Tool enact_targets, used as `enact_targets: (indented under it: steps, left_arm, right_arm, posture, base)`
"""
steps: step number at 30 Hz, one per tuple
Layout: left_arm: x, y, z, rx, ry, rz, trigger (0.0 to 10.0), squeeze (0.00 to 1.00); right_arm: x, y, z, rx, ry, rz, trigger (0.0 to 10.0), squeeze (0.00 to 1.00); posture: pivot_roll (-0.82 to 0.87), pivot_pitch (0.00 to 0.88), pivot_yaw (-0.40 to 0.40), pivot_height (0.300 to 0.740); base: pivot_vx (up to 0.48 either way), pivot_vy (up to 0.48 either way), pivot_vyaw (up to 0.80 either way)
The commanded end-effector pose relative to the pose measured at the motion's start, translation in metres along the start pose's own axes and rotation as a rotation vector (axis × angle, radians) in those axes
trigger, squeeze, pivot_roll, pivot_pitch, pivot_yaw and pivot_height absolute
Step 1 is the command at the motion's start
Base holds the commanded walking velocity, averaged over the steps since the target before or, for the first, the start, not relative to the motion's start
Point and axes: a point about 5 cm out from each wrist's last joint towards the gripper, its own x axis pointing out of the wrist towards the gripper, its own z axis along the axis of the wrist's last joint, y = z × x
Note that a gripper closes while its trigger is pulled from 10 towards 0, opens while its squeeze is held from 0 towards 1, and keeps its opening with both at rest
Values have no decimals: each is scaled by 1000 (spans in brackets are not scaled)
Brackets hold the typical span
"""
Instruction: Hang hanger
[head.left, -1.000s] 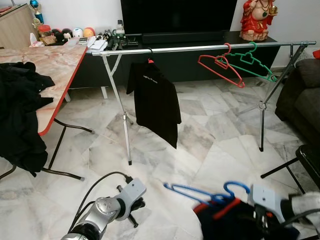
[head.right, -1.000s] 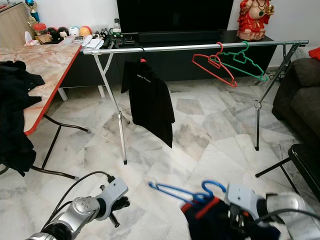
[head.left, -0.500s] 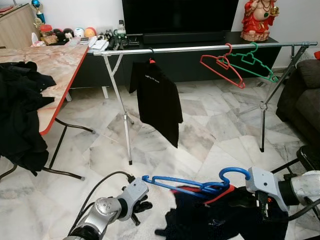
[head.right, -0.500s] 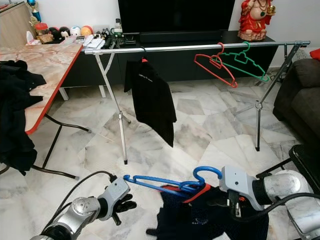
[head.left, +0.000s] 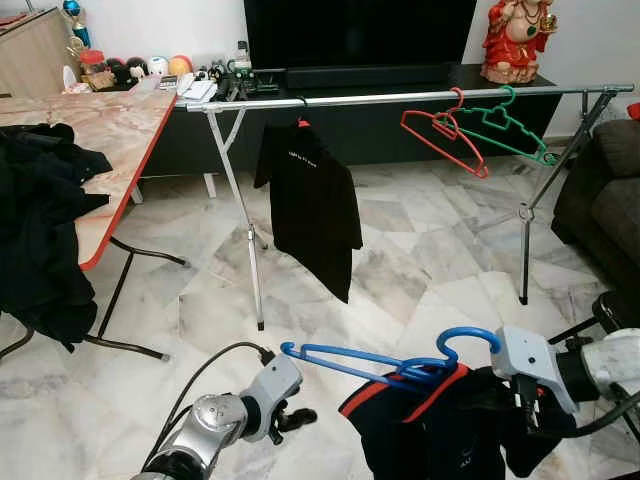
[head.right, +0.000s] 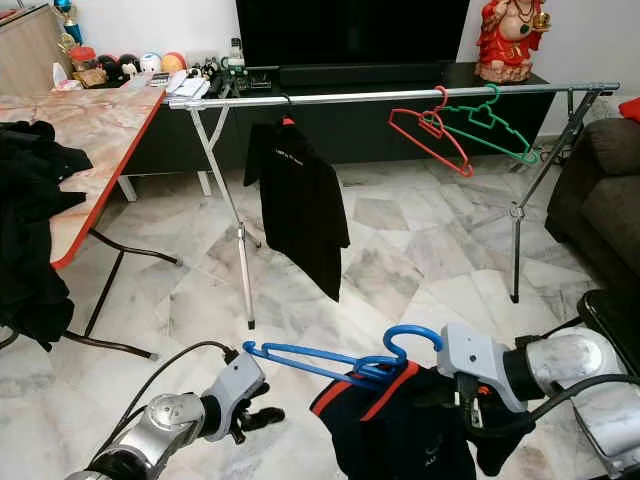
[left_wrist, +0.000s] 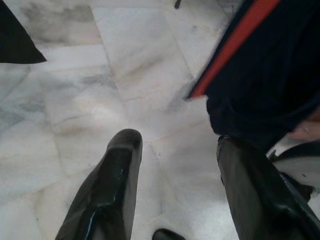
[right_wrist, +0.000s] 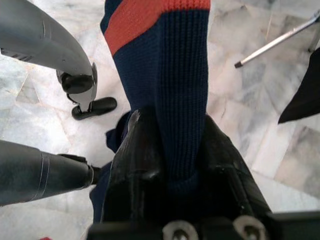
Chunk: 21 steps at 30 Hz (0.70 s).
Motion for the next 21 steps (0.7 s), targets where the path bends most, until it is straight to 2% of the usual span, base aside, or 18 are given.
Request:
enact_targets:
  steps: [1,9,10,11,21]
  left_arm:
    - [0,-1,0,0,-2,-7,10000,1000]
    - [4,-1,7,19,-18,2,10000,1000]
    - [4,0,8,29,-17,20,10000,827]
    - [5,1,9,37,-14,38,10000,0]
    - [7,-3,11,35,-5,-26,10000,0]
  right_arm:
    - [4,1,14,-58,-26,37,0,0]
    - [6,6,22,-80,-41,75,0,0]
    - [6,7,23,-82,-42,79,0,0]
    - [6,8,24,-84,-44,84,0,0]
    - [8,4,32,-102,-59,69,0,0]
  posture:
    - [-93,23,-11,740]
    - [-99,29,-12,740]
    - [-99,29,-12,740]
    - [-99,32,-13,740]
    - [-101,45,-17,740]
  base:
    - [0,0,0]
    - [0,0,0]
    - [0,0,0]
    - [0,0,0]
    - [0,0,0]
